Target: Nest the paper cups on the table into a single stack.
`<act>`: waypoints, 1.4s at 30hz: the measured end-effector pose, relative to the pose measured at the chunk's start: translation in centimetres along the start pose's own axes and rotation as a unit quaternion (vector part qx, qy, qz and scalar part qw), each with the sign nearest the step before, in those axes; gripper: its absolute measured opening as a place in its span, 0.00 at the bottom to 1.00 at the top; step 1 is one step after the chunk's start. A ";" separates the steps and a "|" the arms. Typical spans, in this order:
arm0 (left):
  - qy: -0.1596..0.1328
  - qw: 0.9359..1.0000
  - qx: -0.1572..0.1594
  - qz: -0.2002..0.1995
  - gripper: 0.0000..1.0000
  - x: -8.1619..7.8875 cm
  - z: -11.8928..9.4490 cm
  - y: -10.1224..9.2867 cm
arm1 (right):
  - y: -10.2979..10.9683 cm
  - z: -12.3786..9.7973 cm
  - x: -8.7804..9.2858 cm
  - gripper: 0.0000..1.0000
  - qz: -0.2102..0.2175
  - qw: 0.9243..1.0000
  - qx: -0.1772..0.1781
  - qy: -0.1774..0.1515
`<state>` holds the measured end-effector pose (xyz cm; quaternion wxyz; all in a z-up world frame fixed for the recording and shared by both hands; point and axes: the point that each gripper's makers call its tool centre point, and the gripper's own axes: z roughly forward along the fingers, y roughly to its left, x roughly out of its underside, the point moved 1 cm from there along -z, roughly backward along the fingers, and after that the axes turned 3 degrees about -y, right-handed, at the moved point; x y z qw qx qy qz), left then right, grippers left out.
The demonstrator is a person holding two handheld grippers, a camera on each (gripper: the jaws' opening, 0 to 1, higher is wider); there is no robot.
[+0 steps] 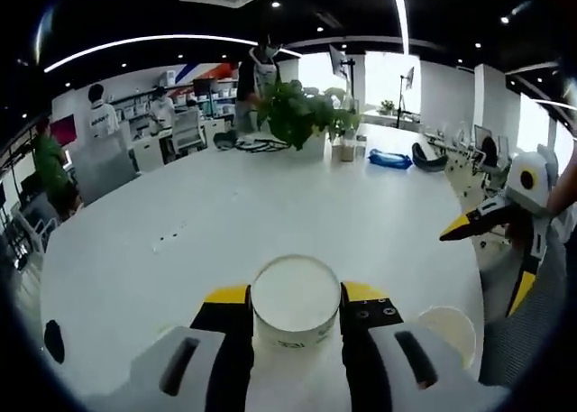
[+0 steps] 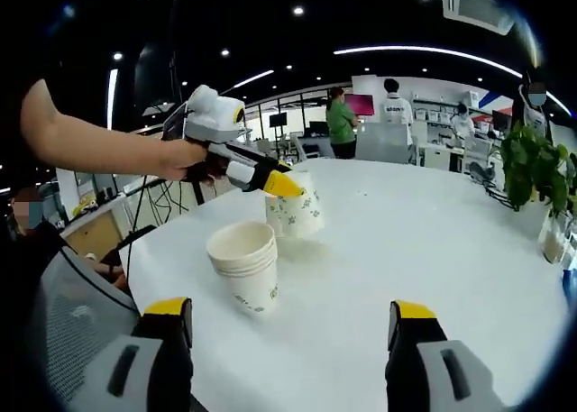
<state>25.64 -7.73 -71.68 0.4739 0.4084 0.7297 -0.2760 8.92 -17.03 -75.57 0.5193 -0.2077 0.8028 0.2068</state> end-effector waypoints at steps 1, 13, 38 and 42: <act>-0.003 1.000 0.005 -0.003 0.35 -0.2 -0.1 -0.3 | 0.0 0.0 -0.1 0.90 0.001 1.000 0.000 -0.002; -0.035 0.999 0.040 0.009 0.35 -3.2 -1.3 -3.4 | 0.0 -0.3 -1.2 0.85 0.029 0.999 -0.008 -0.034; -0.070 0.987 0.147 0.018 0.35 -5.5 -2.8 -9.5 | 0.4 0.3 -5.6 0.62 0.121 0.986 -0.058 -0.102; -0.079 0.983 0.167 0.010 0.35 -6.1 -3.4 -10.8 | 0.7 0.2 -6.2 0.58 0.143 0.981 -0.070 -0.111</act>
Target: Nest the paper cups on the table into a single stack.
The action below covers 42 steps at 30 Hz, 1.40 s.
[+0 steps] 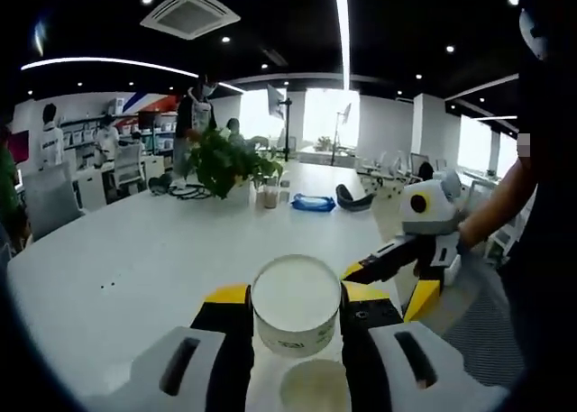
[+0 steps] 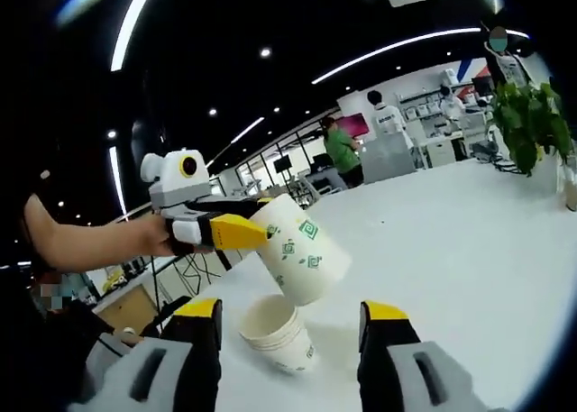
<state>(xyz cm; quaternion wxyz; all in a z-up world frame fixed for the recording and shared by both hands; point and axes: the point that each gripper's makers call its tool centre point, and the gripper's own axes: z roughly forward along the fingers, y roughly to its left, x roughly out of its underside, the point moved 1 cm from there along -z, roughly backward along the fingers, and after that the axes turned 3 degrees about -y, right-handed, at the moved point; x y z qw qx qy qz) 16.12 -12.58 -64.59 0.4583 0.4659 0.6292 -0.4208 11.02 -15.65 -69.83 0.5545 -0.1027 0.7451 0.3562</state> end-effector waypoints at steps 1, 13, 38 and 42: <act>-0.001 1.000 0.003 0.000 0.35 -0.1 0.0 -0.2 | 0.1 0.0 -0.1 0.56 0.007 1.000 -0.003 -0.001; -0.019 0.999 0.043 -0.012 0.35 -0.3 -0.4 -2.0 | 0.3 0.2 -1.3 0.42 0.085 0.996 -0.022 -0.020; 0.044 0.998 0.051 0.007 0.35 3.5 -1.9 -2.5 | 0.8 -0.6 -4.5 0.06 0.140 0.986 -0.068 -0.055; 0.051 0.997 0.051 0.008 0.35 4.0 -1.9 -2.7 | 1.0 -0.6 -4.4 0.05 0.138 0.986 -0.072 -0.052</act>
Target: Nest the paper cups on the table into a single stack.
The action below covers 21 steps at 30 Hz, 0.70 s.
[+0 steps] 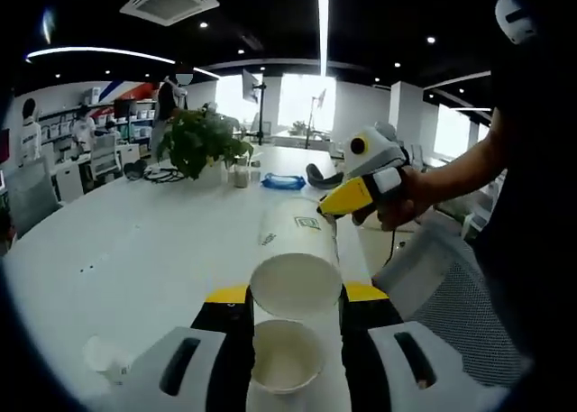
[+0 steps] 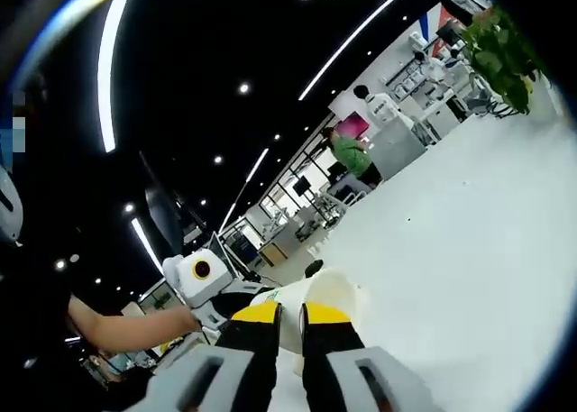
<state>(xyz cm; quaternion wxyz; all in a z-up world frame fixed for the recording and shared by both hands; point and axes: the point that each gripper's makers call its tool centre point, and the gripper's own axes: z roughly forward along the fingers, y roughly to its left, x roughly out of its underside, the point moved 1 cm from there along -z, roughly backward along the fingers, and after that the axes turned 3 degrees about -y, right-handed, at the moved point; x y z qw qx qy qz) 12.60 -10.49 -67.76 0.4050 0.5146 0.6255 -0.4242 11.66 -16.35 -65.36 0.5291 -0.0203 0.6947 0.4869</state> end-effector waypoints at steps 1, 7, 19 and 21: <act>0.002 1.000 0.000 0.000 0.35 0.1 0.0 0.0 | 0.1 0.0 0.0 0.04 0.000 1.000 -0.001 0.001; 0.008 1.000 -0.001 -0.004 0.34 0.6 0.0 -0.2 | 0.9 0.1 -0.2 0.00 -0.001 1.000 -0.016 0.003; 0.020 1.000 -0.022 -0.003 0.32 1.4 -0.6 0.4 | 2.1 0.8 -0.3 0.00 -0.010 0.999 -0.035 0.013; 0.018 0.999 -0.029 0.000 0.38 1.6 -0.8 0.6 | 2.2 0.8 -0.3 0.00 -0.010 0.999 -0.035 0.013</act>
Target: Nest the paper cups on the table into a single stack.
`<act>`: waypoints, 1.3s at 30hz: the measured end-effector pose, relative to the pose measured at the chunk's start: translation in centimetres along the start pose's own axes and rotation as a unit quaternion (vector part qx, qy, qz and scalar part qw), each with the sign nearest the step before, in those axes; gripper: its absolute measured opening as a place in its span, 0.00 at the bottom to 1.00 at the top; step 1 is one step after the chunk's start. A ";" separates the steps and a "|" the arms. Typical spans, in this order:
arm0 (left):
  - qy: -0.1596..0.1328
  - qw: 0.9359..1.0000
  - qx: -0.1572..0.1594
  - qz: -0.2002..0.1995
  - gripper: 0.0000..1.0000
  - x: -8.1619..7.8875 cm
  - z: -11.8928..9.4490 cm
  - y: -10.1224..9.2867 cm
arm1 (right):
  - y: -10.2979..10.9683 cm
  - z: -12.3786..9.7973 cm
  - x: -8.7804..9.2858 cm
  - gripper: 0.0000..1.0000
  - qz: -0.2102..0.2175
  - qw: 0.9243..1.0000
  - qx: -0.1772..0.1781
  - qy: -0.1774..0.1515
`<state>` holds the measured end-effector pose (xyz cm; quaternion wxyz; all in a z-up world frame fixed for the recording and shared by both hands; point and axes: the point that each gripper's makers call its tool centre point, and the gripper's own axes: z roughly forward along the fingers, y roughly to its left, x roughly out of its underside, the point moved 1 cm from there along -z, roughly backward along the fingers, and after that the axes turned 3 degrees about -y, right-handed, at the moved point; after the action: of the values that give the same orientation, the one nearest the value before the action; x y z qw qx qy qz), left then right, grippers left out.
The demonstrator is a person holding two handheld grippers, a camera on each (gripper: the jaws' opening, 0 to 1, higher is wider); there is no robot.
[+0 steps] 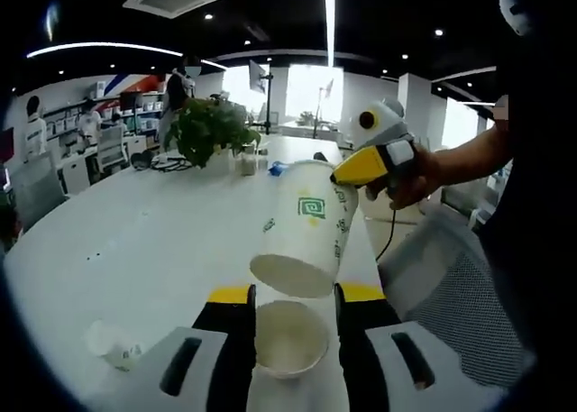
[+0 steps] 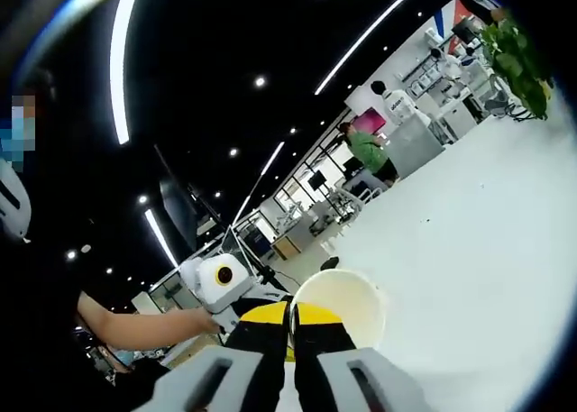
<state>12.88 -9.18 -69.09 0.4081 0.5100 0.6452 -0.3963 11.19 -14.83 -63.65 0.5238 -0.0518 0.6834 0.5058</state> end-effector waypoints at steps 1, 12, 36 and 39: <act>-0.002 1.000 -0.007 0.000 0.40 0.1 -0.2 0.2 | 0.0 0.0 0.0 0.00 -0.001 1.000 0.001 0.001; -0.006 0.998 -0.057 0.003 0.59 0.2 -1.6 1.4 | 0.1 0.3 0.4 0.00 -0.033 0.999 0.004 0.025; -0.005 0.995 -0.099 -0.002 0.71 1.4 -3.9 1.2 | 0.3 2.9 4.0 0.00 -0.199 0.963 -0.001 0.181; -0.003 0.995 -0.104 0.000 0.71 1.7 -4.2 1.3 | 0.2 3.0 4.4 0.00 -0.211 0.958 -0.002 0.194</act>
<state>13.37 -4.45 -69.33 0.4609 0.4636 0.6816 -0.3286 11.11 -10.48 -66.72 0.4759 -0.2932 0.7446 0.3648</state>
